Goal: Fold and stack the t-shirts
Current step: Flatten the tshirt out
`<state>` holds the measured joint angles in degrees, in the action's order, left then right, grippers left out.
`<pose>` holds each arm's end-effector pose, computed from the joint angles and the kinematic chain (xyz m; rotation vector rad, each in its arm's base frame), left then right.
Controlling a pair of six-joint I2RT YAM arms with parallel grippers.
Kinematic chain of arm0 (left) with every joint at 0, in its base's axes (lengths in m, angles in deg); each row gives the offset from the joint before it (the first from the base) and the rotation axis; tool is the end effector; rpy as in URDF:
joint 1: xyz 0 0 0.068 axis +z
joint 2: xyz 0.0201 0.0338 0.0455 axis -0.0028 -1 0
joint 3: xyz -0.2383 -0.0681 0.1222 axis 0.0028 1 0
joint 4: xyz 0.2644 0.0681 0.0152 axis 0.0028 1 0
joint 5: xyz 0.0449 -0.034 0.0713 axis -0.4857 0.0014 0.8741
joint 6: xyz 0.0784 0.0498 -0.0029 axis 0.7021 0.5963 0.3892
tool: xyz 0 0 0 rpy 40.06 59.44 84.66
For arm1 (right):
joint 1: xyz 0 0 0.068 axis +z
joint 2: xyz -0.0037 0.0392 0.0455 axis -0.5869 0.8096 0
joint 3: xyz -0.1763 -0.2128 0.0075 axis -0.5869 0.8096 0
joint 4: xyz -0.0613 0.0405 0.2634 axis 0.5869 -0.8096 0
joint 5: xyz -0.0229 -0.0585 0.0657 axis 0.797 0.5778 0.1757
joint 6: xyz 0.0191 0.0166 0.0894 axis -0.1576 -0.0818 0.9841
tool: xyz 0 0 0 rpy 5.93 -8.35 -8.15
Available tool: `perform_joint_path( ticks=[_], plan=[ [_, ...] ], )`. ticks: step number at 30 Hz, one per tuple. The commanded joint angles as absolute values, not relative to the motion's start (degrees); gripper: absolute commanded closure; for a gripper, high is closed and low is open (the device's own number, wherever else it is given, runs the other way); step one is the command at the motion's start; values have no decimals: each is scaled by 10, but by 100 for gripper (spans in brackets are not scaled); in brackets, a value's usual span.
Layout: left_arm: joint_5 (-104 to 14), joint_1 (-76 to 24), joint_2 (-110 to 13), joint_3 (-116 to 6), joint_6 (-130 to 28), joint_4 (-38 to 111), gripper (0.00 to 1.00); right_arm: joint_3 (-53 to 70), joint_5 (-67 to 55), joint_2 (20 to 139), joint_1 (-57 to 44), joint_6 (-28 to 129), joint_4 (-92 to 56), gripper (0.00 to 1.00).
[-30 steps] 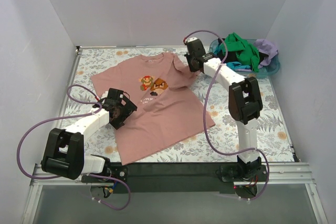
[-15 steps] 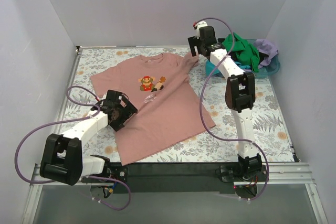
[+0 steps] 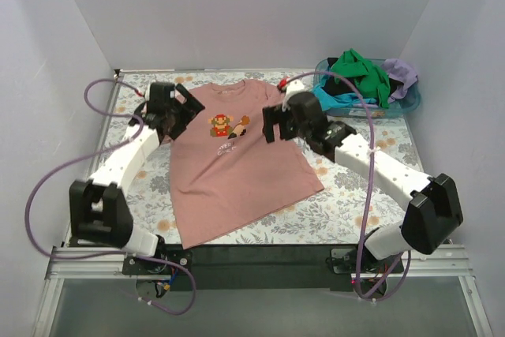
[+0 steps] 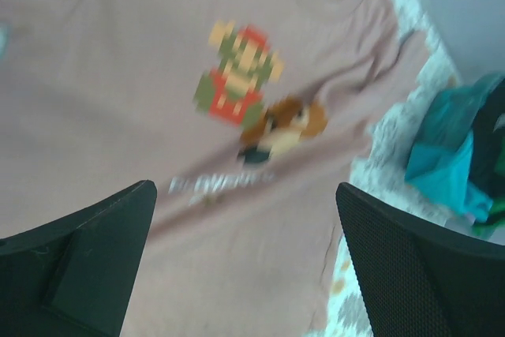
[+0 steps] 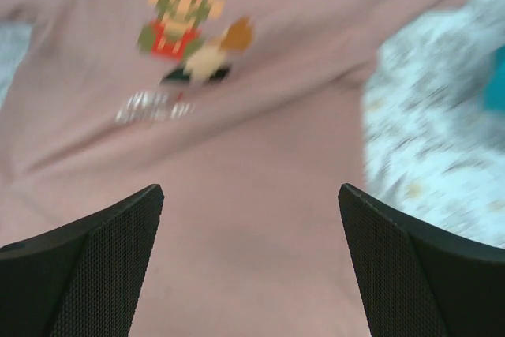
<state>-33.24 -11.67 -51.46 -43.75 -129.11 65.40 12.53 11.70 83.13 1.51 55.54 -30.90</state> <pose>0.3379 -0.0655 0.2460 -1.5887 1.9078 -0.7686 0.3266 0.2315 0.3103 -0.3392 2.0153 0.3636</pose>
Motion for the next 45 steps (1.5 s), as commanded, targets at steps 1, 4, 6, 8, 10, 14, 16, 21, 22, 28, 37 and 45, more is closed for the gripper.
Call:
perform_joint_path(
  ticks=[1,4,6,8,10,14,16,21,22,28,37,45],
  plan=[
    [-356,-74,-665,-547,-1244,630,2,235,100,838,61,666,-328,2],
    [-351,-51,-806,-675,-1219,650,2,286,86,836,91,700,-326,2],
    [-346,-42,-871,-761,-1201,672,2,308,91,844,93,711,-326,1],
    [-347,-27,-943,-804,-1197,695,2,315,121,861,92,704,-327,2],
    [-332,-13,-970,-823,-1201,701,2,318,137,874,84,694,-347,2],
    [-280,1,-979,-791,-1209,710,2,335,139,892,66,690,-359,2],
    [-255,21,-974,-743,-1223,715,2,342,127,901,50,682,-357,2],
    [-259,73,-924,-618,-1272,741,2,320,119,964,-8,638,-353,2],
    [-258,86,-908,-590,-1287,740,2,313,107,974,-17,630,-350,2],
    [-308,89,-735,-347,-1327,711,3,177,70,1081,-60,568,-342,2],
    [-399,-116,-516,-89,-1441,641,7,-164,43,1303,-78,484,-395,2],
    [-357,-210,-277,-82,-1520,794,6,-332,90,1357,-83,445,-467,2]
  ],
)
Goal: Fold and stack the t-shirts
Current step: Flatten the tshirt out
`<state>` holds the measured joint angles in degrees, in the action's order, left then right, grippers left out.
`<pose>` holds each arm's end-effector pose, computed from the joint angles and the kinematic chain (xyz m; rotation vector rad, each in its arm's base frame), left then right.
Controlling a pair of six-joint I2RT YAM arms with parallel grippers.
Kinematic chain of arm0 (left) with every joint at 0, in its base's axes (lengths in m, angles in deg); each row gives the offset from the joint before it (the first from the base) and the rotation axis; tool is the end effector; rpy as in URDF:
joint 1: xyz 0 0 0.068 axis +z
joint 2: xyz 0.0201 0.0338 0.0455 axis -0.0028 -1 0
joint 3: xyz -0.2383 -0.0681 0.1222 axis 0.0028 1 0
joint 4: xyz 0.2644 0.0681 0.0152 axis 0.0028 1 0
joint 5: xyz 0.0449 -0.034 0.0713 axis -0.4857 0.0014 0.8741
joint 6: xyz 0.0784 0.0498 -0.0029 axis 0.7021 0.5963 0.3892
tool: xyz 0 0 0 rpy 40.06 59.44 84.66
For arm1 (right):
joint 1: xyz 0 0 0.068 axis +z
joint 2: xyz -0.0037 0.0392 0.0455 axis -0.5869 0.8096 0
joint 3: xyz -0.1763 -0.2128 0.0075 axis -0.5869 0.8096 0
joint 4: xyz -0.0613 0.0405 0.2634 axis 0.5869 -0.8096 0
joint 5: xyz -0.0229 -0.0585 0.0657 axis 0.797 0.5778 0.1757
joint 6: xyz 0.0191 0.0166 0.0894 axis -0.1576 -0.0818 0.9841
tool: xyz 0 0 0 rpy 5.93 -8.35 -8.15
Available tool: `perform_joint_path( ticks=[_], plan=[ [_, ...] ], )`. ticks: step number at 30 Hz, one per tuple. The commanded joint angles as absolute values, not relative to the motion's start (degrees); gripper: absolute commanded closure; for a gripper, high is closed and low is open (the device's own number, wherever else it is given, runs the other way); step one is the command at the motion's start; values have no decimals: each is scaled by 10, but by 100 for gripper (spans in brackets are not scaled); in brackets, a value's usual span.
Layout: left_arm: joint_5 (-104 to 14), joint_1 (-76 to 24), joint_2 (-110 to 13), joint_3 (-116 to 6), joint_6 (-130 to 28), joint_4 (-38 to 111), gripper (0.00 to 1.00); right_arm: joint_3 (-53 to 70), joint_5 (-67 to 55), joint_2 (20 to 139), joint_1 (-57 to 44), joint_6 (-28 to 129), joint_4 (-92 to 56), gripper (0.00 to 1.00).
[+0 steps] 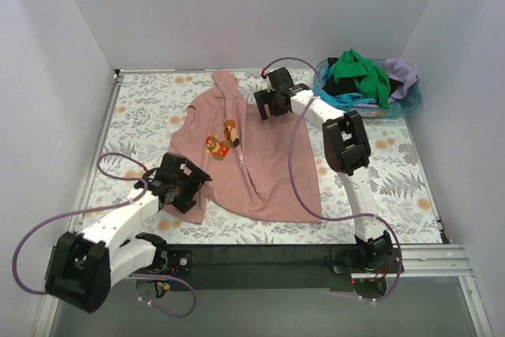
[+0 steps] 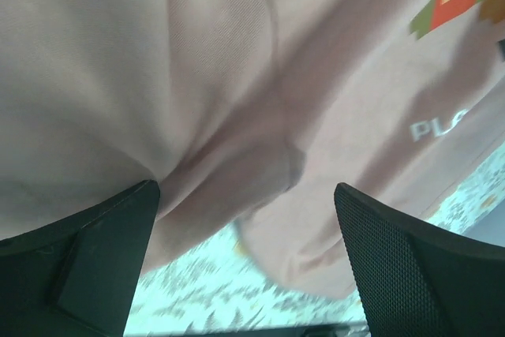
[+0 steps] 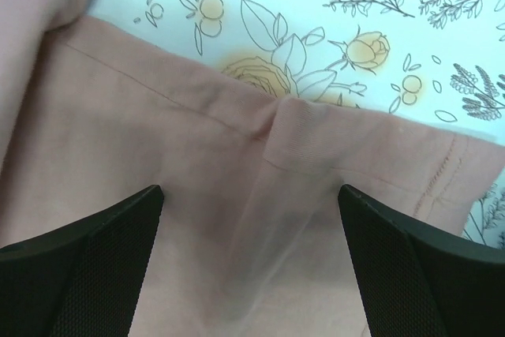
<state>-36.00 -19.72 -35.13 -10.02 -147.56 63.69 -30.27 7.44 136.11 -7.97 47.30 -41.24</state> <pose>0.2079 -0.0739 0.1160 -1.9721 2.0178 -0.6785 0.5214 0.2671 0.1318 -0.4528 2.3459 0.1385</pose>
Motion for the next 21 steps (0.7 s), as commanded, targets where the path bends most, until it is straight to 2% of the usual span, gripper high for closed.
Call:
perform_joint_path(
  ticks=[1,4,7,9,13,16,21],
  plan=[
    [-360,-211,-252,-83,-1517,803,7,-332,94,1333,-83,438,-466,2],
    [-362,-215,-165,-114,-1514,839,5,-308,92,1266,-83,445,-471,2],
    [-353,-216,-133,-185,-1480,838,3,-249,70,1186,-82,469,-472,2],
    [-299,-216,-143,-240,-1449,830,2,-194,61,1146,-82,503,-475,2],
    [-259,-215,-260,-309,-1380,764,2,-46,23,1022,-81,568,-465,2],
    [-247,-214,-359,-385,-1305,699,2,29,19,983,-77,579,-423,2],
    [-258,-177,-624,-577,-1204,668,2,-28,37,1029,-79,546,-421,2]
  ],
)
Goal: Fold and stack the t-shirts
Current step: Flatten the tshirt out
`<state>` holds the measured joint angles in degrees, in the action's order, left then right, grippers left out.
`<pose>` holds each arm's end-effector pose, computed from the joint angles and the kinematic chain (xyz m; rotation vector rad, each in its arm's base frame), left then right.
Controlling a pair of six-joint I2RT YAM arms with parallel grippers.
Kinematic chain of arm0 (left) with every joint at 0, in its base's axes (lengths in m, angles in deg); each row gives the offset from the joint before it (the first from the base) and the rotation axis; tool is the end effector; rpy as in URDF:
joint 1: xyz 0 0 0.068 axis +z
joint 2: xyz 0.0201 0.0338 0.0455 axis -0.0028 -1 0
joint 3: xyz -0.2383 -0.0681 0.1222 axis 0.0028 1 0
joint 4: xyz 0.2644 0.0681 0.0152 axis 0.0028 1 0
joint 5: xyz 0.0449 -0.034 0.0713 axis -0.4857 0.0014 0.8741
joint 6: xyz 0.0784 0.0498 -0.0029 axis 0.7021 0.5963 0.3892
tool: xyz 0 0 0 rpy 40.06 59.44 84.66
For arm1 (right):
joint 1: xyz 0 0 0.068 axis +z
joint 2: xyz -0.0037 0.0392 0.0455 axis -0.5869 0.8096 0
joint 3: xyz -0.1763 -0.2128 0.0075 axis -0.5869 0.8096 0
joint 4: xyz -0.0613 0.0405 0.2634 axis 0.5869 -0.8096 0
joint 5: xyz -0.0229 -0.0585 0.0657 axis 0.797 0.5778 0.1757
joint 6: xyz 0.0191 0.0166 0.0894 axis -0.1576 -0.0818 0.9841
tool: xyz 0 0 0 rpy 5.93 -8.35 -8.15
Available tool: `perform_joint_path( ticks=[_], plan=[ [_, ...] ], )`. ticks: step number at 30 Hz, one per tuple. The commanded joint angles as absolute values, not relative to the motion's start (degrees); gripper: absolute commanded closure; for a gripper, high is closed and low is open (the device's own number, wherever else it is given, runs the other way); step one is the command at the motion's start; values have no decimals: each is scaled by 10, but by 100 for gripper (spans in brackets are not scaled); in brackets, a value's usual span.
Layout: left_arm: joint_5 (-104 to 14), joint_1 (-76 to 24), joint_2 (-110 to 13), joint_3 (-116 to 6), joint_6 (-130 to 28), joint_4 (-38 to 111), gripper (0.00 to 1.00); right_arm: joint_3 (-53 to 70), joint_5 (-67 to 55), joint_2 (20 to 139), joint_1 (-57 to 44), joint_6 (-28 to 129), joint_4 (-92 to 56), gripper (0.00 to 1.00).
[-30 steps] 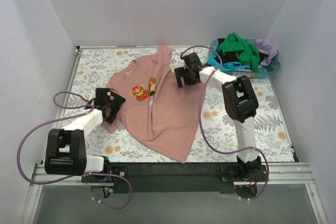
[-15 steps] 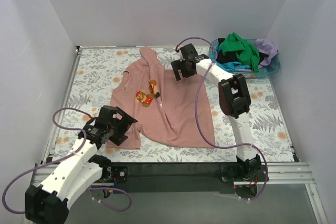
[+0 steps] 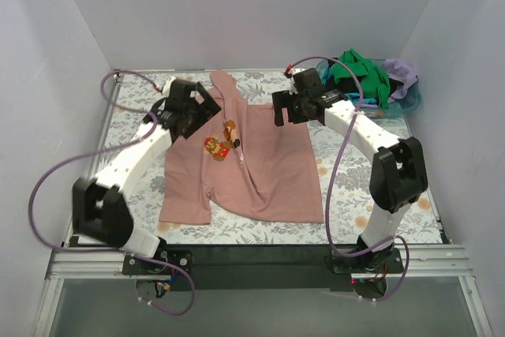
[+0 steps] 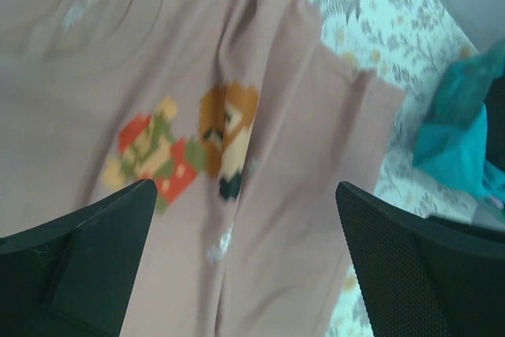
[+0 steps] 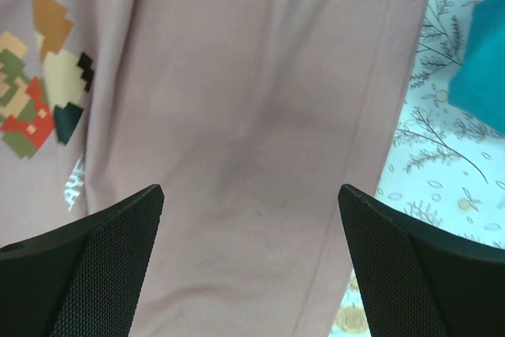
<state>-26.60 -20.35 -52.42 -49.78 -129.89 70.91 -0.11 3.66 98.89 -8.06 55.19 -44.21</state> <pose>0.3308 -0.1080 0.2702 -1.4872 1.9576 -0.7271 0.3979 0.2069 0.2549 -0.3107 2.3174 0.3036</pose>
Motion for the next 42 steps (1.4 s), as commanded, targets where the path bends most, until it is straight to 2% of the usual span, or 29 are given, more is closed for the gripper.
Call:
perform_joint_path(
  ticks=[1,6,13,17,22,27,29,35,39,42],
  plan=[
    [-263,-167,-658,-611,-1198,672,2,-38,36,1050,-80,547,-421,2],
    [-359,-117,-869,-761,-1166,645,2,-113,34,1125,-91,549,-423,2],
    [-388,-112,-1065,-938,-1122,644,2,-189,19,1232,-117,556,-425,2],
    [-375,-106,-1137,-1015,-1121,684,2,-207,19,1270,-135,551,-425,2],
    [-317,-64,-1158,-1004,-1153,713,2,-232,-8,1318,-161,545,-425,2],
    [-309,-13,-1156,-979,-1158,729,2,-272,-6,1365,-180,540,-425,2],
    [-309,32,-1190,-1010,-1157,755,2,-336,-15,1421,-195,542,-426,2],
    [-325,52,-1211,-1031,-1150,746,2,-432,10,1474,-204,536,-424,2],
    [-312,68,-1217,-1050,-1181,775,2,-449,61,1484,-211,570,-421,2],
    [-311,89,-1209,-1040,-1195,788,2,-443,55,1479,-220,575,-412,2]
  ],
)
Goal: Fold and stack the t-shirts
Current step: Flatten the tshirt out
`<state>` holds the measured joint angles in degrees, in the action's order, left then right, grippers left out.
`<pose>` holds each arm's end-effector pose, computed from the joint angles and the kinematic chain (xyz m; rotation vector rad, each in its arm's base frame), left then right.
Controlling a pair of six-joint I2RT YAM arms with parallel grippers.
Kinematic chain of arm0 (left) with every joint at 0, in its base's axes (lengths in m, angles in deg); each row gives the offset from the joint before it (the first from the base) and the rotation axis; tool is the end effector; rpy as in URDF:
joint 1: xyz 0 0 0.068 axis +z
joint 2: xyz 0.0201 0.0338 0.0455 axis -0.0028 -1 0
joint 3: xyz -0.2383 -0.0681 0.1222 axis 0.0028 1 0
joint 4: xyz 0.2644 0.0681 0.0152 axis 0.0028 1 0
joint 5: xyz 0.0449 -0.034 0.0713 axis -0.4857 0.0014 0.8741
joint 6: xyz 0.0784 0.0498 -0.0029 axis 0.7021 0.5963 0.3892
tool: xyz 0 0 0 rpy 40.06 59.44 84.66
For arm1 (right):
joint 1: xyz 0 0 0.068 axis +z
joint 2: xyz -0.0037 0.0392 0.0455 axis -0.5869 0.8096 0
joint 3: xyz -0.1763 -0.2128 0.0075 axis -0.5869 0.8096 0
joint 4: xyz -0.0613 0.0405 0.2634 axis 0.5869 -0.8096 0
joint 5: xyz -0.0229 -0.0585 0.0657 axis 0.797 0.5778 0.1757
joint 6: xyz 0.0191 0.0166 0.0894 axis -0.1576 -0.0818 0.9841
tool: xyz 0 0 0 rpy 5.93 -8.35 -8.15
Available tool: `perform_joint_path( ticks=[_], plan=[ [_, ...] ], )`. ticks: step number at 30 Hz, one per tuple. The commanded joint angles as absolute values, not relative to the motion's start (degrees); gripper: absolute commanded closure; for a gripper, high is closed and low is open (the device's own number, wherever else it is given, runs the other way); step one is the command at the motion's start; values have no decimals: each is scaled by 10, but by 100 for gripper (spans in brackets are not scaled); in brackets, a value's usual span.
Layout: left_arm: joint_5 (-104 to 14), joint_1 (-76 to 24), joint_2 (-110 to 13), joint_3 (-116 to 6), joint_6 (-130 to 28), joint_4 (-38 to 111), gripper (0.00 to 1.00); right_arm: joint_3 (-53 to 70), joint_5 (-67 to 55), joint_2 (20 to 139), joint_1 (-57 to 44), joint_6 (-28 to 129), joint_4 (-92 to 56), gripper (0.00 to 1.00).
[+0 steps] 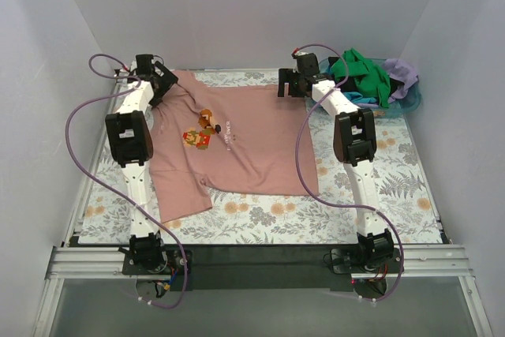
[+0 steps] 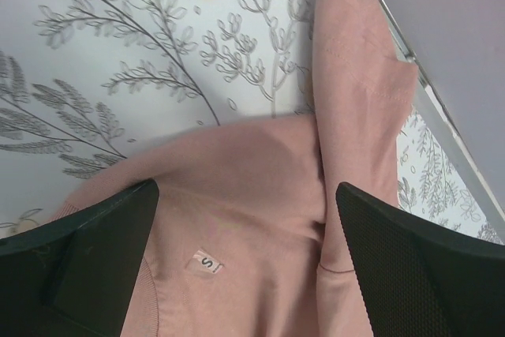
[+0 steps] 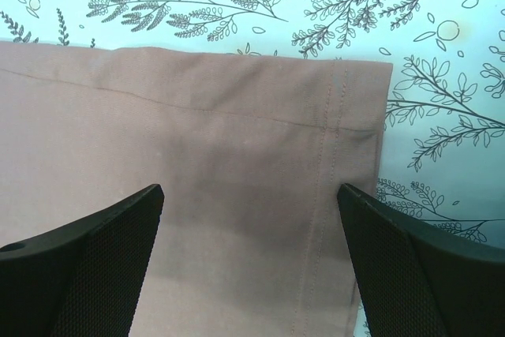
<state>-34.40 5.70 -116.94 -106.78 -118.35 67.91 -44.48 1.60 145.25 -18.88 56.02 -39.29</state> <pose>0.5997 0.0616 0.1198 -1.6956 1.8320 -0.5182 0.6010 0.1842 0.1349 -0.0900 2.2806 0.2700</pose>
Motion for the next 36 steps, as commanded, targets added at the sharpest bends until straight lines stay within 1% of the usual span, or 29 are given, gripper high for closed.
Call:
perform_joint_path(
  ticks=[1,5,8,11,14,16,17,18,19,20,21,22,23,24,25,26,27,28,29,30,32,34,36],
  plan=[
    [-322,94,-1207,-1029,-1194,781,2,-439,56,1477,-221,573,-410,2],
    [-345,111,-1201,-1027,-1189,781,2,-436,60,1468,-221,557,-403,2],
    [-367,111,-1188,-1039,-1188,791,2,-436,20,1456,-221,541,-398,2],
    [-402,112,-1149,-1071,-1195,806,2,-436,-12,1412,-216,521,-391,2],
    [-400,111,-1072,-1066,-1212,841,2,-413,11,1362,-201,501,-385,2],
    [-376,111,-1014,-999,-1224,861,2,-357,12,1301,-186,497,-376,2],
    [-375,111,-951,-962,-1230,862,2,-333,12,1259,-179,497,-373,2],
    [-355,111,-912,-891,-1231,857,2,-282,12,1238,-172,497,-372,2],
    [-352,111,-877,-844,-1233,853,2,-255,32,1215,-157,497,-370,2],
    [-346,111,-805,-804,-1237,849,2,-225,47,1171,-149,498,-370,2],
    [-342,111,-771,-766,-1244,844,2,-166,54,1148,-142,499,-370,2],
    [-341,111,-738,-682,-1249,835,2,-129,60,1123,-126,511,-370,2],
    [-345,111,-669,-644,-1253,830,2,-91,76,1071,-117,518,-370,2],
    [-347,111,-637,-595,-1257,823,2,-52,84,1042,-109,531,-370,2],
    [-364,110,-598,-514,-1263,802,2,33,89,1014,-92,565,-365,2],
    [-367,109,-566,-466,-1263,788,2,74,86,963,-85,579,-357,2],
    [-390,108,-506,-428,-1264,776,2,120,85,939,-77,595,-345,2],
    [-397,107,-478,-395,-1273,763,2,189,78,917,-59,602,-316,2],
    [-421,106,-455,-335,-1277,759,2,219,73,884,-51,615,-308,2],
    [-431,104,-407,-309,-1280,748,2,243,77,872,-43,627,-305,2],
    [-452,97,-363,-244,-1285,746,2,304,77,846,-23,658,-294,2],
    [-451,90,-305,-205,-1292,750,2,340,81,837,-14,674,-279,2],
    [-441,89,-279,-171,-1294,753,2,382,95,830,-14,706,-273,1]
  ],
)
